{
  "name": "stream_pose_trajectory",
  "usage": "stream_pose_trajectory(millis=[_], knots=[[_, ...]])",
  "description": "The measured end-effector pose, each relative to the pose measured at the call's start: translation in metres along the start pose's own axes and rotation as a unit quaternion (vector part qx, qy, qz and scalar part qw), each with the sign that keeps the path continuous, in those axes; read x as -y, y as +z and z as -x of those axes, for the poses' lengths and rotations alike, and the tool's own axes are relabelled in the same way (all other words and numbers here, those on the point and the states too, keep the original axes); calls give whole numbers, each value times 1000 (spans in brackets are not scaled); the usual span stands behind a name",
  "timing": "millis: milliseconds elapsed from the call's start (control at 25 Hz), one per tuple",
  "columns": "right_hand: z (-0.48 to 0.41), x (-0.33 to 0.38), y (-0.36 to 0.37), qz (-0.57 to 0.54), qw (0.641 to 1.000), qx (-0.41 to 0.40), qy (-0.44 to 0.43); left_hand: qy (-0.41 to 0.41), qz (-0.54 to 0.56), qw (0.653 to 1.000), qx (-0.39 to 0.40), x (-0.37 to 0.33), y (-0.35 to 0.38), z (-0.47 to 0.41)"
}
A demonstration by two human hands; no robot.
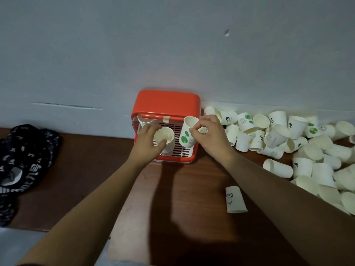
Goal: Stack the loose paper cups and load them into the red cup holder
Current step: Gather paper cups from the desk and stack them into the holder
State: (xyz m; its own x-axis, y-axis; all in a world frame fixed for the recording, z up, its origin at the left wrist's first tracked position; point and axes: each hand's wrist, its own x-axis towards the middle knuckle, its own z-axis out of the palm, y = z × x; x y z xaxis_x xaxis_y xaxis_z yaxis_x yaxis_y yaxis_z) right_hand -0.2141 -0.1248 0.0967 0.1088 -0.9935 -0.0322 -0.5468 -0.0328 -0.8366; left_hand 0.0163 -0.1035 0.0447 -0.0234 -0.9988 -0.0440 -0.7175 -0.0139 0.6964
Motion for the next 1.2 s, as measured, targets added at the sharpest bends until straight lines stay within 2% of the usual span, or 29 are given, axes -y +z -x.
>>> stream_pose_trajectory(millis=[120,200,280,360,480,680,920,1080,1200], knots=[[-3,14,10,-47,999,14,-6,-16,188,979,80,-17,-24,2],[-3,24,19,-77,997,28,-15,-16,220,968,122,-20,-30,-1],[-3,32,27,-97,994,43,-10,5,217,968,125,-21,-28,-3],[-4,35,34,-108,992,56,-11,18,222,970,96,-18,-26,-3],[-9,33,43,-92,993,72,-6,29,207,977,51,-11,-28,-5],[-12,23,61,-60,995,73,-17,50,175,983,29,5,-21,-10],[-9,4,84,29,996,85,-18,41,122,990,61,33,-4,-8],[-13,-13,98,49,994,98,-1,81,76,990,87,50,5,-16],[-21,-21,109,79,990,115,12,20,66,991,113,60,11,-22]])
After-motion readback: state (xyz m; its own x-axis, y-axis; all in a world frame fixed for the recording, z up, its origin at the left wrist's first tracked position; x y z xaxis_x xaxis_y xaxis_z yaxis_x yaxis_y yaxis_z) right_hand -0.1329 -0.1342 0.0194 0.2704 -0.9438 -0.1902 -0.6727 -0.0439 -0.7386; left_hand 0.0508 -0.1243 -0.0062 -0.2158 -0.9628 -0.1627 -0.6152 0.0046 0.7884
